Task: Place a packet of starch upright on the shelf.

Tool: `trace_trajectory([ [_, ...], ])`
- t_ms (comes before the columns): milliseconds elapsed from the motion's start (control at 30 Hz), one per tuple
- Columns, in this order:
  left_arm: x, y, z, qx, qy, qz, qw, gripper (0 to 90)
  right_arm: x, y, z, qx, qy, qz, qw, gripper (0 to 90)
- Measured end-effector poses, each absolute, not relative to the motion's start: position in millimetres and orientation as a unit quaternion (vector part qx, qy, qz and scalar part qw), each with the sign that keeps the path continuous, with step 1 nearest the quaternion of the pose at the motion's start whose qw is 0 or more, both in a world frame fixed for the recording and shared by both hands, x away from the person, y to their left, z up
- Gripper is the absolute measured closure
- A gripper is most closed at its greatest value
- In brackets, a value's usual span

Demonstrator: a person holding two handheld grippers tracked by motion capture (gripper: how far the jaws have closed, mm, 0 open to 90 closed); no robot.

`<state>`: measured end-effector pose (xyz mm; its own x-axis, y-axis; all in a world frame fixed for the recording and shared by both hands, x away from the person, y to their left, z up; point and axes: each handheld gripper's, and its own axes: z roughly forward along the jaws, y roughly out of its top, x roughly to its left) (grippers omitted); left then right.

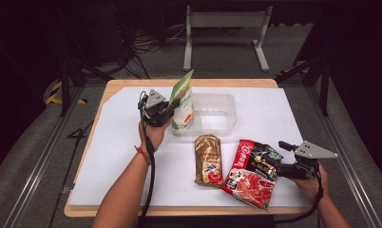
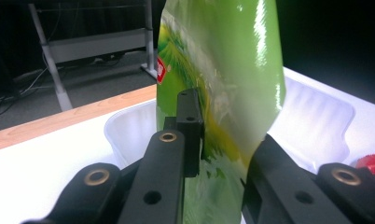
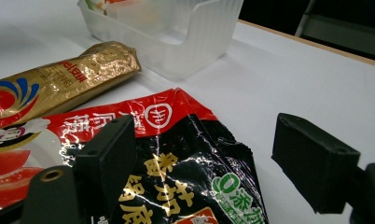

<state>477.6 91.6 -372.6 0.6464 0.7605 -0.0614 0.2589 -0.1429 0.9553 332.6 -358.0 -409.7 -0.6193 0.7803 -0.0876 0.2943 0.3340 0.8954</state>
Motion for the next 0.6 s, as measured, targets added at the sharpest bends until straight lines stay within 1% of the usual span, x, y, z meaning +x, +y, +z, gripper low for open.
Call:
trace_trajectory([
  [233, 473.8, 92.0, -371.2, 0.735, 0.337, 0.234, 0.540, 81.9, 335.2, -356.2, -410.0, 0.346, 0.776, 0.458, 0.262, 22.2],
  [500, 461.8, 100.2, -367.5, 0.741, 0.319, 0.239, 0.541, 77.7, 337.4, -354.1, -409.3, 0.344, 0.775, 0.460, 0.262, 22.2],
  [600, 454.7, 107.3, -364.3, 0.747, 0.309, 0.239, 0.538, 74.0, 338.9, -352.6, -409.4, 0.343, 0.776, 0.460, 0.261, 22.2],
])
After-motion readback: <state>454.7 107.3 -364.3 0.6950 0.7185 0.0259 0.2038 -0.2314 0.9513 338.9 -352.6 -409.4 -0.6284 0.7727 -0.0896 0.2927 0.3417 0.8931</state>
